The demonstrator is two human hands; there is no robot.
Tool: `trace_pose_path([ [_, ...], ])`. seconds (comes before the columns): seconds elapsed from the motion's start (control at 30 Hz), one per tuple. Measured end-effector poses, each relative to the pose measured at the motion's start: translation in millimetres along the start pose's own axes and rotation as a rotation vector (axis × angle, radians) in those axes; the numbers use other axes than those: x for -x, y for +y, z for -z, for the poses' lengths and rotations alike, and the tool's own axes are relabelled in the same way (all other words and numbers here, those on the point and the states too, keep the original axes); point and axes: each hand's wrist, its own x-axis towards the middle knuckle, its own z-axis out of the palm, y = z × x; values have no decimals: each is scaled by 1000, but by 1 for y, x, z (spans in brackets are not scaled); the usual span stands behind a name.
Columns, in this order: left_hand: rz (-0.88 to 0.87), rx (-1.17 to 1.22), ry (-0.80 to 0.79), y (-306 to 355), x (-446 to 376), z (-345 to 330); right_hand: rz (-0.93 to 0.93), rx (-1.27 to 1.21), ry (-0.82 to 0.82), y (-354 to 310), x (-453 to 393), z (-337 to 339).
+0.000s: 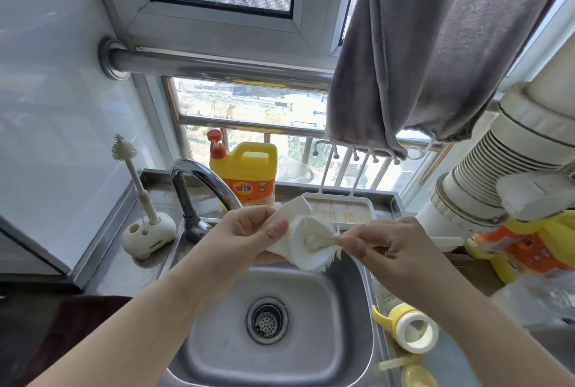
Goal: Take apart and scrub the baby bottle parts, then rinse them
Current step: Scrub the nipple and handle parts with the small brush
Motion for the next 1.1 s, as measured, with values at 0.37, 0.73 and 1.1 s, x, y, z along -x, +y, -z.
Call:
trace_pose_path([
  [0.37, -25, -141, -46, -4, 3, 4, -98, -74, 150, -5, -7, 16],
  [0.73, -123, -148, -89, -3, 5, 4, -67, -100, 38, -21, -5, 18],
  [1.1, -166, -193, -61, -5, 5, 11, -195, -103, 132, -21, 0, 17],
])
